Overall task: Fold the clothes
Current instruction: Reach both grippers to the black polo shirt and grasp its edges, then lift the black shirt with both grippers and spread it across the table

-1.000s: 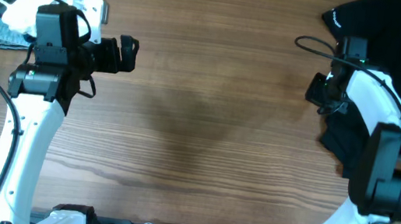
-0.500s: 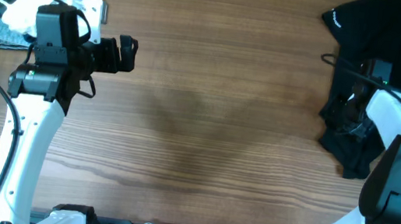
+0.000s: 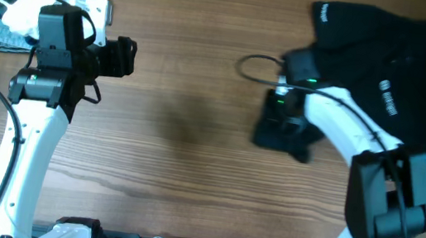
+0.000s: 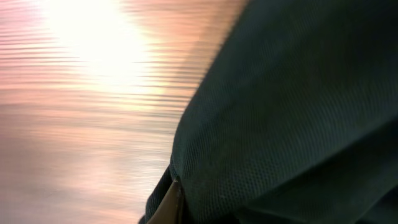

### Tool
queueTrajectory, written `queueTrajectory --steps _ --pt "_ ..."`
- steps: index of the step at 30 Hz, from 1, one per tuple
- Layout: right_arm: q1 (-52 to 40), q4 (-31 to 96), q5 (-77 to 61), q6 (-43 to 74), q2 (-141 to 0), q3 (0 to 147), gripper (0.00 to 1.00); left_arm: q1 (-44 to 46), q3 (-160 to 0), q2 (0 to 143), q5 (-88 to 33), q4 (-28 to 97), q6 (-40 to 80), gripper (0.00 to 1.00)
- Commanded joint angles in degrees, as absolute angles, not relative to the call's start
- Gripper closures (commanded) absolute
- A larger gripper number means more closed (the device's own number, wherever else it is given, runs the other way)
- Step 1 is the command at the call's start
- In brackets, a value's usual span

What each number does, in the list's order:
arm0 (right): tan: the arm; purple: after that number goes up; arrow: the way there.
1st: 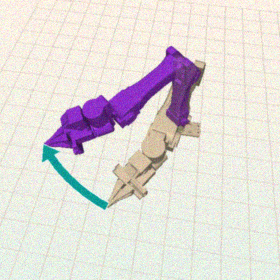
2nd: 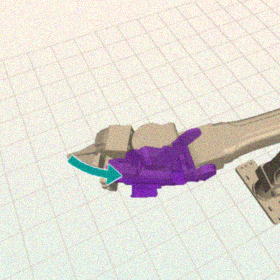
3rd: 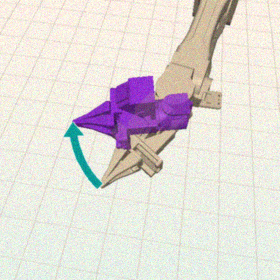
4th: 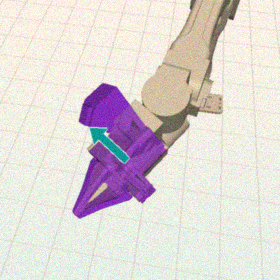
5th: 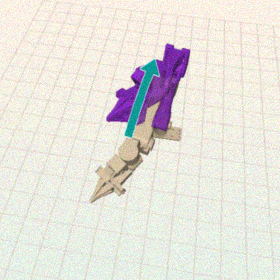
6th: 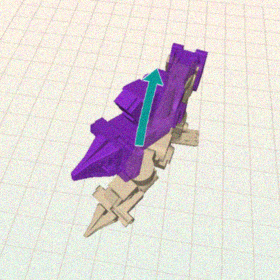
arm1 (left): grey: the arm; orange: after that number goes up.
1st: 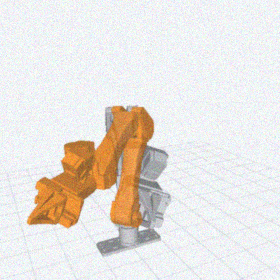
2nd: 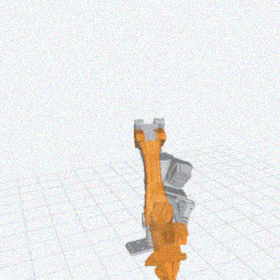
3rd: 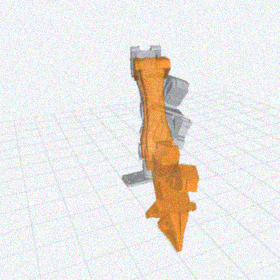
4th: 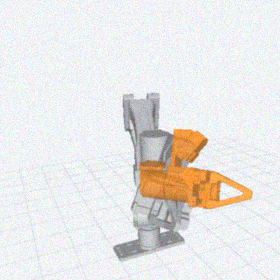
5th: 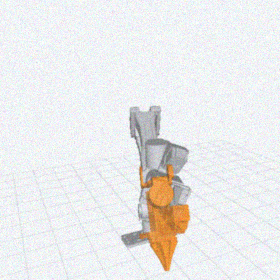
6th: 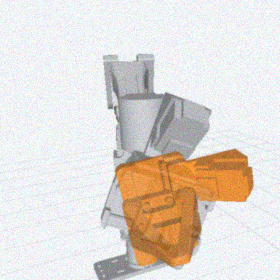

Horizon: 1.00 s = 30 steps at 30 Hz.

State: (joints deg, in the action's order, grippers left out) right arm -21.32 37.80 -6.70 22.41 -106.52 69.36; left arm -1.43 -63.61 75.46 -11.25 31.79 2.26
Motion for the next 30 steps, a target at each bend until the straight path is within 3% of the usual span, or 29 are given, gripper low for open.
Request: queueTrajectory --steps 1,3,4,5,6,7,12,15,20,30 --pt "-26.59 38.63 -8.84 23.38 -106.39 79.75 0.96 -1.5 -64.53 75.77 -8.62 31.53 1.96 0.28" --pt "-28.21 38.68 -8.84 23.31 -106.39 84.6 0.95 -1.5 -64.53 75.77 -7.9 31.53 1.96 0.27" --pt "-28.56 38.59 -8.86 23.31 -106.39 87.29 0.78 -1.52 -64.53 75.77 -7.75 31.51 1.96 0.25" --pt "-28.53 38.57 -8.84 22.85 -106.39 88.58 0.32 -1.63 -64.53 75.77 -7.77 31.48 1.96 0.24" --pt "-28.32 38.85 -8.86 22.52 -106.39 88.92 0.04 -1.76 -64.53 75.77 -7.77 31.51 1.96 0.21" --pt "-27.83 39.72 -8.88 22.52 -106.39 88.95 0.0 -1.78 -64.53 75.77 -7.57 31.51 1.96 0.19" --pt "-22.59 46.09 -8.43 22.52 -105.41 88.95 0.0 -1.76 -64.53 75.77 -8.05 31.57 1.93 0.04" --pt "-12.05 53.12 -8.43 22.44 -104.36 88.92 0.0 0.82 -64.51 75.96 -14.11 35.51 1.96 0.13" --pt "-1.13 55.77 -7.09 17.87 -104.4 88.77 0.0 15.77 -64.51 84.93 -14.39 43.79 1.98 0.09" --pt "-0.56 56.36 -6.46 16.67 -104.47 88.77 0.0 33.28 -64.51 102.85 -13.3 34.17 1.74 0.16"
